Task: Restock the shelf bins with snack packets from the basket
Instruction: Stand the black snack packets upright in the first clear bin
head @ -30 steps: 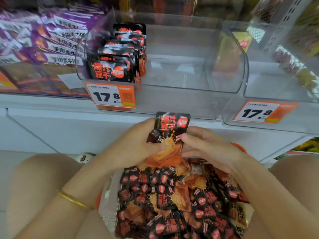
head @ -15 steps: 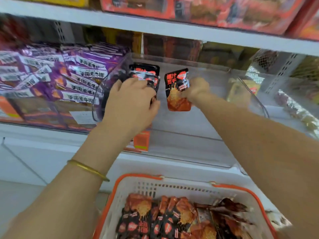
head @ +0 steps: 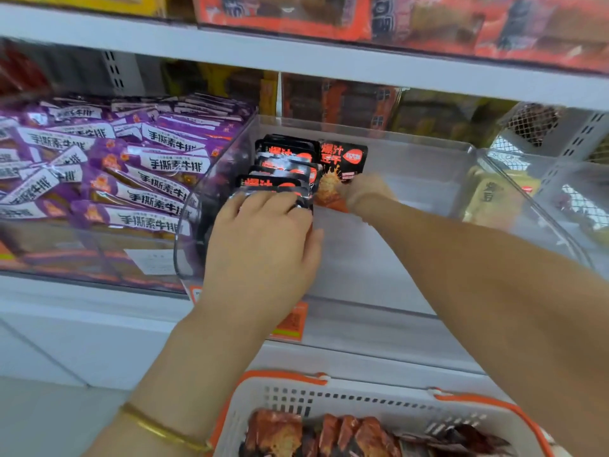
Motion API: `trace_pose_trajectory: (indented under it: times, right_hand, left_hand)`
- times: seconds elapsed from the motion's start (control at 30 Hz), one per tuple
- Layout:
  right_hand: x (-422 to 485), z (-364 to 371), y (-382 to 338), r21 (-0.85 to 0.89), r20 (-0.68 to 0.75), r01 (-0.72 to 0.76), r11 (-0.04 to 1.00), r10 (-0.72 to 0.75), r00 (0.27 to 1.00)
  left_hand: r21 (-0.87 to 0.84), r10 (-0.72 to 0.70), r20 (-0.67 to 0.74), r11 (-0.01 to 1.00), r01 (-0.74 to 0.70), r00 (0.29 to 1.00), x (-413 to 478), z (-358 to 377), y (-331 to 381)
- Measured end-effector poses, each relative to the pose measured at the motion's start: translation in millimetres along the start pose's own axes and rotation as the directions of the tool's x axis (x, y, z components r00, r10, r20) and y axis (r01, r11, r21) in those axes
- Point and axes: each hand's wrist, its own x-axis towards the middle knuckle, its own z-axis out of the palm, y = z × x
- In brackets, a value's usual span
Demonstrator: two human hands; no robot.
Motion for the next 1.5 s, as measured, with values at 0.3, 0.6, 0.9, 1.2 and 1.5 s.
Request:
trace_pose_trajectory:
  times: [0.3,0.6,0.9,1.2,1.5]
  right_hand:
    - [-162,-111,35,0.284,0.007,0.304,0.909,-0.319,0.948]
    - [-222,72,217,-0.269,0.530,0.030,0.963,0.122,0.839]
    - [-231,149,259,-0.568,0.288,0.255,0.783,-0.101,0.952]
    - [-216,87,204,-0.098,0.452,0.303,0.948,-0.229,0.862]
    - [-254,16,170,0.742,0.496,-0.213,0.635,-0.307,0.812]
  left_hand:
    - [-0.177,0.182,-0.380,0.948,-0.264,0.907,-58,-15,52]
    - [-0.253,0.297,0.357,0.943,-0.215,0.885,-133,50,99]
    - [-0.262,0.279,0.430,0.949,-0.177,0.859,-132,74,104]
    - [-0.197,0.173,0.604,0.978,-0.064,0.778,-126,73,91]
    - [-0.535,0.068,0.625,0.763,0.363,0.778,-104,26,72]
